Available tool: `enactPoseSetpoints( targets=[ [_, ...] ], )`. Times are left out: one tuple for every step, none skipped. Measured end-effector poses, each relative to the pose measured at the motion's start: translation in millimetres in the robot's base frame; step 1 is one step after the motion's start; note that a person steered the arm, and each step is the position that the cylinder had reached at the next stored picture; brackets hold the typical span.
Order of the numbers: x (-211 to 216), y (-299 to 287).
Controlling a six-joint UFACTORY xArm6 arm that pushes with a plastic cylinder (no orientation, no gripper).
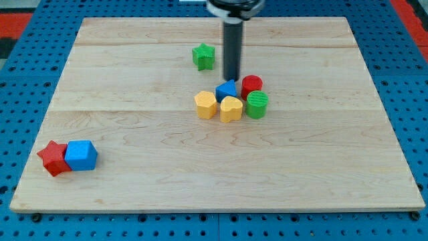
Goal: Move the blue triangle into the top side of the blue cube
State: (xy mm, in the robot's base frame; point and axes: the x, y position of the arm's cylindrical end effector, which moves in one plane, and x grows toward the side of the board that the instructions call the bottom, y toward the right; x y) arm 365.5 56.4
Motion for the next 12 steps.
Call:
enactPoseSetpoints(
  targets=[
    [10.5, 64.0],
    [27.3, 64.8],
    [35.6, 31.3],
    [31.5, -35.2],
    [31.5, -33.3],
    [28.5, -74.0],
    [9.4, -87.7],
    [21.3, -87.9],
    [59.0, -111.3],
    [90.1, -155.4],
    [89.5, -176.8],
    [66.8, -176.3]
  ],
)
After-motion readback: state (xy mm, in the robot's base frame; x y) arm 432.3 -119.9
